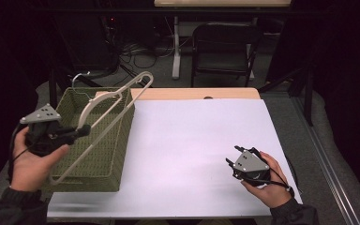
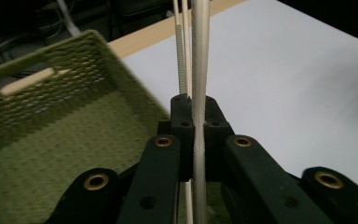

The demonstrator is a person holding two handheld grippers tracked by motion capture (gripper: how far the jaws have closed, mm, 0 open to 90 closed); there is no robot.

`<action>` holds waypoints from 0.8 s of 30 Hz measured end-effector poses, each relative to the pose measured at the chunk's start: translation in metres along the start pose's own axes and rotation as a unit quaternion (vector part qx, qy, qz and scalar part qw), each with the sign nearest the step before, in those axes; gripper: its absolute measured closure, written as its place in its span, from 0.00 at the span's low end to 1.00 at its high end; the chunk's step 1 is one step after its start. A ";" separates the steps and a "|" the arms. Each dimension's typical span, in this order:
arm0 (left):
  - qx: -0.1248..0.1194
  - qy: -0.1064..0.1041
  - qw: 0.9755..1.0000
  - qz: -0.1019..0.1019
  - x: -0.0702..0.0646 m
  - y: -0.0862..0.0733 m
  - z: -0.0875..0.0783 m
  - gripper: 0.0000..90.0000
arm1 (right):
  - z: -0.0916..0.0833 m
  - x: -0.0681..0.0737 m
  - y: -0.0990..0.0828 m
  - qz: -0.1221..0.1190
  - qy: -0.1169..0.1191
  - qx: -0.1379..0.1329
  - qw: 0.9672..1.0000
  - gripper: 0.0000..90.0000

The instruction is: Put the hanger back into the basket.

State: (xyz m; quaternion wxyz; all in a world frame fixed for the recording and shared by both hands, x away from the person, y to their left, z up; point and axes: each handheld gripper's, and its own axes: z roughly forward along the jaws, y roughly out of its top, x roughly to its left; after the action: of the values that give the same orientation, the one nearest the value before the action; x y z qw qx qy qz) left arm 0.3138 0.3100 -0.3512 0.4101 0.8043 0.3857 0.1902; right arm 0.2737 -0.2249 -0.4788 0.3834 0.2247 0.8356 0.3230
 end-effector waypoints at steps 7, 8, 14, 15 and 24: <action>0.002 0.020 1.000 0.005 0.039 0.000 0.013 0.97 | 0.003 -0.001 -0.015 0.025 -0.006 0.010 1.000 0.55; 0.002 0.023 1.000 0.003 0.044 -0.001 0.016 0.97 | 0.003 -0.001 -0.017 0.030 -0.007 0.010 0.999 0.55; 0.015 0.038 0.999 0.007 0.069 -0.011 0.027 0.97 | 0.004 -0.003 -0.028 0.049 -0.011 0.015 0.999 0.55; 0.016 0.040 0.999 0.013 0.071 -0.015 0.028 0.97 | 0.004 -0.003 -0.030 0.051 -0.012 0.016 0.998 0.55; 0.050 0.050 0.997 0.024 0.085 -0.045 0.035 0.97 | 0.003 -0.005 -0.037 0.063 -0.017 0.017 0.998 0.55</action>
State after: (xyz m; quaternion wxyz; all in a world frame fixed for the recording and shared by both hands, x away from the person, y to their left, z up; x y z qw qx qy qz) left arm 0.3682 0.3751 -0.4089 0.3445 0.8226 0.3950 0.2206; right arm 0.2744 -0.2525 -0.5037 0.3727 0.2891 0.8184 0.3282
